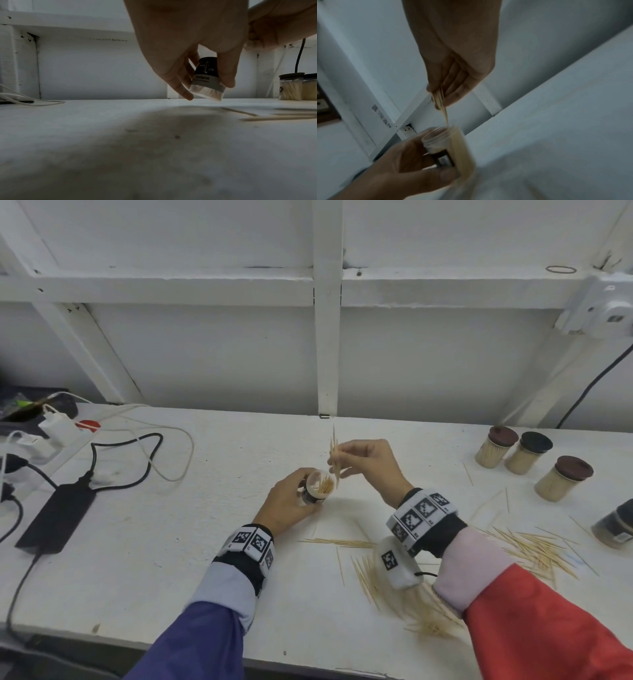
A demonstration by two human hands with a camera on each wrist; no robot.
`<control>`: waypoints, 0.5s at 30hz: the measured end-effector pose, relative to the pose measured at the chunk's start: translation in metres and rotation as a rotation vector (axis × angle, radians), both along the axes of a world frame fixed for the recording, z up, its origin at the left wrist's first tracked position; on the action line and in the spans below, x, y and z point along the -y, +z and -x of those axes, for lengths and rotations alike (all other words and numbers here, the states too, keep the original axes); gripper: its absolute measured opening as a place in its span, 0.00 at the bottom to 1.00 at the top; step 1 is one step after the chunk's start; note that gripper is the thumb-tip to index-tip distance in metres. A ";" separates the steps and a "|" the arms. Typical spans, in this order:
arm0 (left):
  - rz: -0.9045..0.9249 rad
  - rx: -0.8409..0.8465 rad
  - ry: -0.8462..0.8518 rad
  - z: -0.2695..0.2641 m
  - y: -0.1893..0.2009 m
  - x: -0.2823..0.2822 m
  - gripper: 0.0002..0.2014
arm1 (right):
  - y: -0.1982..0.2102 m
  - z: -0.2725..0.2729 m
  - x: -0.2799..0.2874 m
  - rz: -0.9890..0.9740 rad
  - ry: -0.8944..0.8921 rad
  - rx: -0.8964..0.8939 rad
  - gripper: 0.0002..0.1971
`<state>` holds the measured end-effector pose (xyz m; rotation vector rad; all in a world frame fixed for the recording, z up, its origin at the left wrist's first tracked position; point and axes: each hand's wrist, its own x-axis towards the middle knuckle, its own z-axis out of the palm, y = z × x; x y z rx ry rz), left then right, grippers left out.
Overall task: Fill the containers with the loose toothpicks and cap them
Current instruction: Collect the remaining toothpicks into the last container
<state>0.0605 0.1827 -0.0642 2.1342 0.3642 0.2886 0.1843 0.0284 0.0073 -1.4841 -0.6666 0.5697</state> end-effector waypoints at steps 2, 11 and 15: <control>0.019 0.012 -0.005 0.000 0.001 0.001 0.28 | -0.005 0.005 -0.010 -0.080 -0.059 -0.056 0.07; 0.039 0.044 0.029 0.000 0.004 0.003 0.26 | -0.035 0.022 -0.024 -0.061 -0.137 0.123 0.02; 0.026 0.076 0.052 0.001 0.002 0.002 0.25 | -0.044 0.022 -0.027 0.011 -0.138 0.208 0.02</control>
